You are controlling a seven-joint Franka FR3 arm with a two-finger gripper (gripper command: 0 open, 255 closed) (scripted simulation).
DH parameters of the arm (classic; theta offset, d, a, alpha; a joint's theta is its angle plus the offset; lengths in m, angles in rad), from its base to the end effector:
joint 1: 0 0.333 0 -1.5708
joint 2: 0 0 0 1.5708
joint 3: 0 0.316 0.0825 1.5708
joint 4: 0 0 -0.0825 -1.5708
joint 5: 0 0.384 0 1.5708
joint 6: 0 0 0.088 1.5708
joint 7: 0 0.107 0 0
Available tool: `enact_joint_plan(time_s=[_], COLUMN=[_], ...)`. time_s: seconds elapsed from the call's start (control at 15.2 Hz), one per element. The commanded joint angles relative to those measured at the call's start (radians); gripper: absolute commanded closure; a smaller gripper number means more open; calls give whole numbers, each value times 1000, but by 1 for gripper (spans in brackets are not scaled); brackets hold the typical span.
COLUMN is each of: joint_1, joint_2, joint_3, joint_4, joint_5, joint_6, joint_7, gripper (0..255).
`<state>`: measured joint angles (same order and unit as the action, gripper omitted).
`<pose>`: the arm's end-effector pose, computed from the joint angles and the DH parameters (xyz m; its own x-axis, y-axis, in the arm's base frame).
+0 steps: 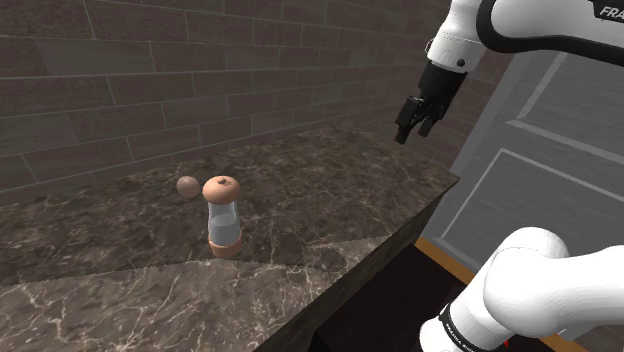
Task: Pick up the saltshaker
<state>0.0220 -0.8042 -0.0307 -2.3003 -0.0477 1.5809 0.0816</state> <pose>0.3032 -0.0113 0.6233 0.9929 -0.0822 0.0862 -0.0841 -0.9963 0.0185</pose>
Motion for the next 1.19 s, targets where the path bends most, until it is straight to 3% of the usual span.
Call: enact_joint_plan(time_s=[0.0, 0.59, 1.12], joint_1=[0, 55, 87], joint_2=[0, 176, 387], joint_3=[0, 166, 306], joint_4=[0, 71, 210], joint_5=[0, 96, 124], joint_6=[0, 100, 174], joint_7=[0, 179, 336], gripper=[0, 0, 0])
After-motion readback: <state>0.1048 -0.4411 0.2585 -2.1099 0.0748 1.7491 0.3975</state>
